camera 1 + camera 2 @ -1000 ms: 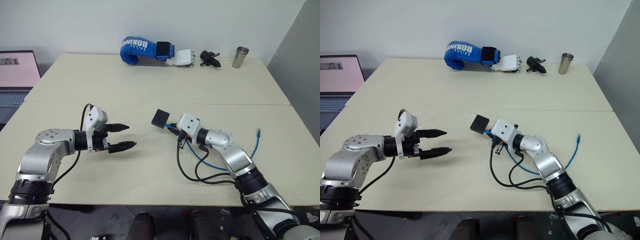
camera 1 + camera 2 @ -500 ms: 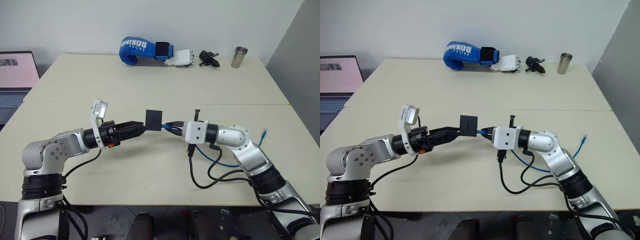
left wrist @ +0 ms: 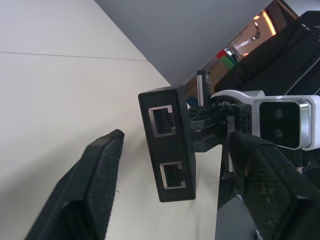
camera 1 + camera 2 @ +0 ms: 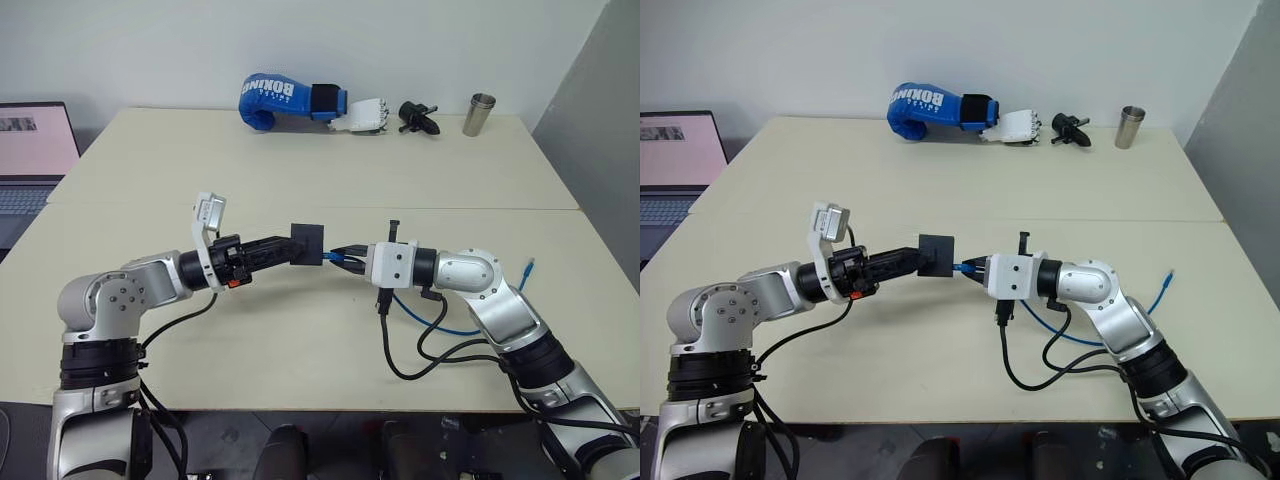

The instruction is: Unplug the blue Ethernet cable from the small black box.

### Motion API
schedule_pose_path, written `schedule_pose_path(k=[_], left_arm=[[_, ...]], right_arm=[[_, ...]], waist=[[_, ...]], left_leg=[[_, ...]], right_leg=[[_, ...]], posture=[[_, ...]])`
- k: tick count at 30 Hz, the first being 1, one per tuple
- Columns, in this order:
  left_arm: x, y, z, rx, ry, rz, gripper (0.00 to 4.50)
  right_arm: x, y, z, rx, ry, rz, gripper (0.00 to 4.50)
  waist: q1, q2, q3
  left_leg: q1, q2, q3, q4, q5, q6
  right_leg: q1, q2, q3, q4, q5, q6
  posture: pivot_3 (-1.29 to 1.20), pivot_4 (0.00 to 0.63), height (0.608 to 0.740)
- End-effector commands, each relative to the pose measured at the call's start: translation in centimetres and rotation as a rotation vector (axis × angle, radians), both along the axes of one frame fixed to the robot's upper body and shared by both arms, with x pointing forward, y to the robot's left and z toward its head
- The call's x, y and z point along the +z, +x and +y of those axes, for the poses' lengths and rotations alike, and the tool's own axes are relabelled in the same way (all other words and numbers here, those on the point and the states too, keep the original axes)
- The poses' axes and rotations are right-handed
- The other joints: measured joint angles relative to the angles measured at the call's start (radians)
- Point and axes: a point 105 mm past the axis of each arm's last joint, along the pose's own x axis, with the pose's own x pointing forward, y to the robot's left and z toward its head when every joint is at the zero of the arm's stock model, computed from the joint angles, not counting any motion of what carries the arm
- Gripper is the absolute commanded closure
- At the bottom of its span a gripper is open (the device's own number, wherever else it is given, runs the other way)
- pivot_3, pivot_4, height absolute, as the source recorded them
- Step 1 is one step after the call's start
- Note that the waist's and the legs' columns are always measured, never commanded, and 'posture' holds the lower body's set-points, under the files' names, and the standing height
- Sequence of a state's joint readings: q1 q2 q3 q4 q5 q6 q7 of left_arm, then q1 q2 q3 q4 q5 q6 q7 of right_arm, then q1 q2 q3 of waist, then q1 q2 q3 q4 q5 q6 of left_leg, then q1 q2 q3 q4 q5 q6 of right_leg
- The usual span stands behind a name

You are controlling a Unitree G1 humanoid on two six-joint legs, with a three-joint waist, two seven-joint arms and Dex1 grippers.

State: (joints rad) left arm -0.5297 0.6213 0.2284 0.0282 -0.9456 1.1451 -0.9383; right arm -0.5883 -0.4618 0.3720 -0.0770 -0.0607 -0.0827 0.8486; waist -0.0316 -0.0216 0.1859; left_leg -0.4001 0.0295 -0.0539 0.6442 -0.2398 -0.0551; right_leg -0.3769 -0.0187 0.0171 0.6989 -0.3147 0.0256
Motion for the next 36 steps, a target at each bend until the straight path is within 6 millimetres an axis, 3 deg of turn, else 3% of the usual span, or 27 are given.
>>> schedule_pose_path(k=[1,9,18,20,29,32,36], left_arm=[[0.6,-0.5,-1.0,-0.074,-0.031,-0.002,2.07],[0.2,-0.5,-1.2,-0.097,-0.014,0.014,3.69],[-0.4,-0.4,-1.4,-0.101,0.010,0.018,3.71],[-0.6,-0.3,-1.4,-0.094,0.015,0.018,3.71],[-0.4,0.1,-1.4,-0.096,0.074,-0.075,3.71],[-0.4,0.0,-1.5,-0.127,0.128,-0.140,3.71],[-0.1,-0.4,-1.7,-0.185,0.179,-0.213,3.71]], right_arm=[[1.8,-0.6,0.2,0.025,0.019,-0.096,4.37],[2.1,-0.7,0.4,0.037,0.006,-0.142,4.37],[2.0,-1.3,0.8,0.073,-0.011,-0.166,4.37],[2.0,-1.3,0.8,0.067,-0.003,-0.156,3.67],[2.4,-3.0,-1.1,0.073,-0.042,-0.099,1.84],[2.9,-3.3,-2.1,0.032,0.005,0.017,1.16],[4.0,-2.6,-3.1,-0.068,0.170,0.323,0.28]], waist=[[0.000,0.000,0.000],[0.000,0.000,0.000],[0.000,0.000,0.000],[0.000,0.000,0.000],[0.002,0.000,0.000],[0.003,0.000,0.000],[0.003,0.000,0.000]], left_leg=[[0.000,0.000,0.000,0.000,0.000,0.000],[0.000,0.000,0.000,0.000,0.000,0.000],[0.000,0.000,0.000,0.000,0.000,0.000],[0.000,0.000,0.000,0.000,0.000,0.000],[0.000,0.000,0.000,0.000,0.000,0.000],[0.000,0.000,0.000,0.000,0.000,0.000],[0.000,0.000,-0.001,0.000,0.000,0.000]], right_leg=[[0.000,0.000,0.000,0.000,0.000,0.000],[0.000,0.000,0.000,0.000,0.000,0.000],[0.000,0.000,0.000,0.000,0.000,0.000],[0.000,0.000,0.000,0.000,0.000,0.000],[0.000,0.000,0.000,-0.001,0.000,0.000],[0.001,0.000,0.000,-0.001,0.000,0.000],[0.001,0.000,0.000,-0.001,0.000,0.000]], posture=[[0.00,0.150,0.740],[0.00,0.150,0.740],[0.00,0.150,0.740],[0.00,0.150,0.740],[0.00,0.150,0.740],[0.00,0.150,0.740],[0.00,0.150,0.740]])
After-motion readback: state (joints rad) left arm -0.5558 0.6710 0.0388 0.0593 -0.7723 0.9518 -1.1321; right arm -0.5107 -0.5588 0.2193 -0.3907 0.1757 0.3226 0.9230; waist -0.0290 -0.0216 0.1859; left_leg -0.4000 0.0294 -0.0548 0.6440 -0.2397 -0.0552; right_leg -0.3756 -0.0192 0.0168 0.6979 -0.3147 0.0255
